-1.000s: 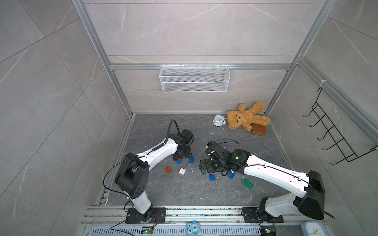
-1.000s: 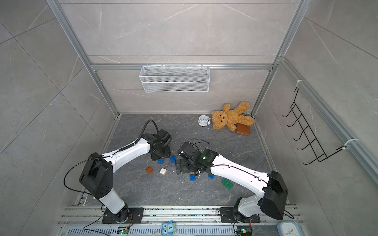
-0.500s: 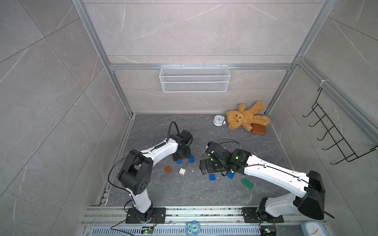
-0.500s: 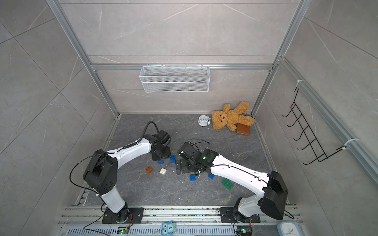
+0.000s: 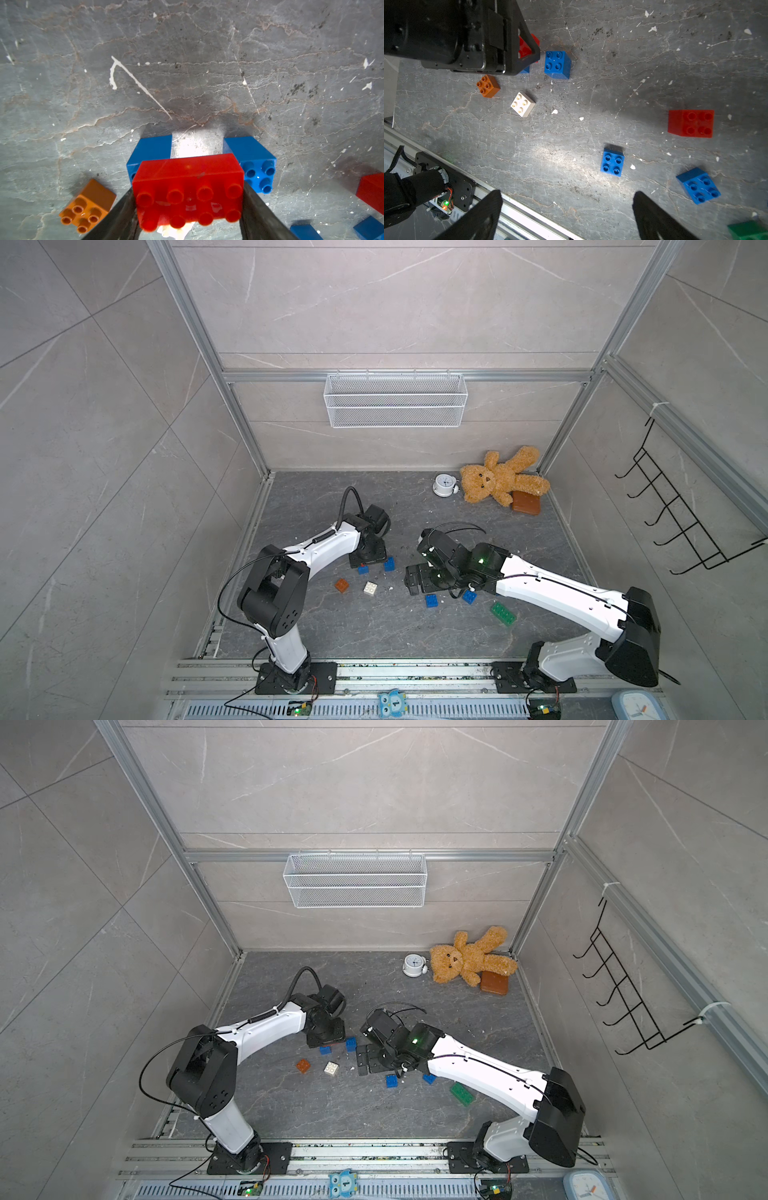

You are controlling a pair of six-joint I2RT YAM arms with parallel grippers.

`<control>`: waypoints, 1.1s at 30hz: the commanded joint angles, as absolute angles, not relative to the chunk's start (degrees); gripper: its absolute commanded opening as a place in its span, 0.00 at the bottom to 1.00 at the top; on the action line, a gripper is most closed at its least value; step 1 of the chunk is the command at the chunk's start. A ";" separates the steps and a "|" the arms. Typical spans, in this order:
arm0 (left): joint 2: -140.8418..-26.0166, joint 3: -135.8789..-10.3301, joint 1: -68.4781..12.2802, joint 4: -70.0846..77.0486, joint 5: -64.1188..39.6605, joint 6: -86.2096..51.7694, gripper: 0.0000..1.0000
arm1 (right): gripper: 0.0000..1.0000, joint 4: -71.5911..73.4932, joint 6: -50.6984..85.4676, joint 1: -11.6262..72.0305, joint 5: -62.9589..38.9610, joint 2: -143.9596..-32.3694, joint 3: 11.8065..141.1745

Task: Assemble the letter h with lego
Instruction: Assemble the lego brick with the lego brick.

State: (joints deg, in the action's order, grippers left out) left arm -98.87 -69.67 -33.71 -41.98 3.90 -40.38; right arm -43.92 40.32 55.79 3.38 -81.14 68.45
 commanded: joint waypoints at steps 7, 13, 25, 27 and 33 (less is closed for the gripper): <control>-95.19 -72.68 -33.05 -45.34 3.07 -38.41 0.00 | 1.00 -44.48 40.61 55.48 2.83 -82.44 68.75; -94.43 -70.28 -32.92 -45.27 2.82 -38.72 0.00 | 1.00 -44.38 40.85 55.48 2.73 -82.62 68.57; -94.52 -67.98 -31.63 -43.61 1.98 -37.80 0.00 | 1.00 -43.39 40.96 55.59 2.20 -83.56 68.30; -95.20 -68.08 -31.54 -43.51 1.73 -37.68 0.00 | 1.00 -43.42 40.88 55.58 2.25 -83.89 68.53; -96.93 -68.38 -31.39 -42.81 1.21 -37.35 0.00 | 1.00 -43.26 40.78 55.60 2.08 -84.35 68.64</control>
